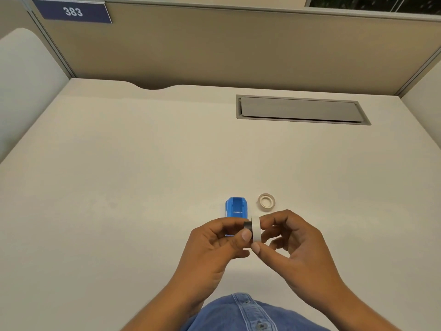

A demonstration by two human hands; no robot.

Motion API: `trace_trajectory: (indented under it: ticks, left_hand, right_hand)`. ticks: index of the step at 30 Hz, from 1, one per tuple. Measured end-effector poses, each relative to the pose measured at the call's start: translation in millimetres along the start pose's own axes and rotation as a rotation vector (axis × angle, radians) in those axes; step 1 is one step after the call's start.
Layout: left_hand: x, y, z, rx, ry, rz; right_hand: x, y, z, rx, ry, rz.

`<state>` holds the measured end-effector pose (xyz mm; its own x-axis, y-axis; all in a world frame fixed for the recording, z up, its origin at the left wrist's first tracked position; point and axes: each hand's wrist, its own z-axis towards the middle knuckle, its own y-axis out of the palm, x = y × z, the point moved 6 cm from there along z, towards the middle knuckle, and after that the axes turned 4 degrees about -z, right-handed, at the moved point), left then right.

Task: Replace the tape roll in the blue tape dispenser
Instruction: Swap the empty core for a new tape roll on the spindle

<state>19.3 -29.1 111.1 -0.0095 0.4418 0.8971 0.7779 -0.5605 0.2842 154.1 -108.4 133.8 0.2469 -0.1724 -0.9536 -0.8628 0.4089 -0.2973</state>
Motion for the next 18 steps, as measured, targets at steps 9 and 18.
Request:
trace_trajectory:
  ticks: [9,18]
  left_hand:
    - [1,-6,-1,0.010,0.025,0.014]
    - [-2,-12,6,0.083,0.039,-0.035]
  right_hand:
    - [3,-2,0,0.014,0.007,-0.012]
    - [11,-12,15,0.042,0.003,-0.086]
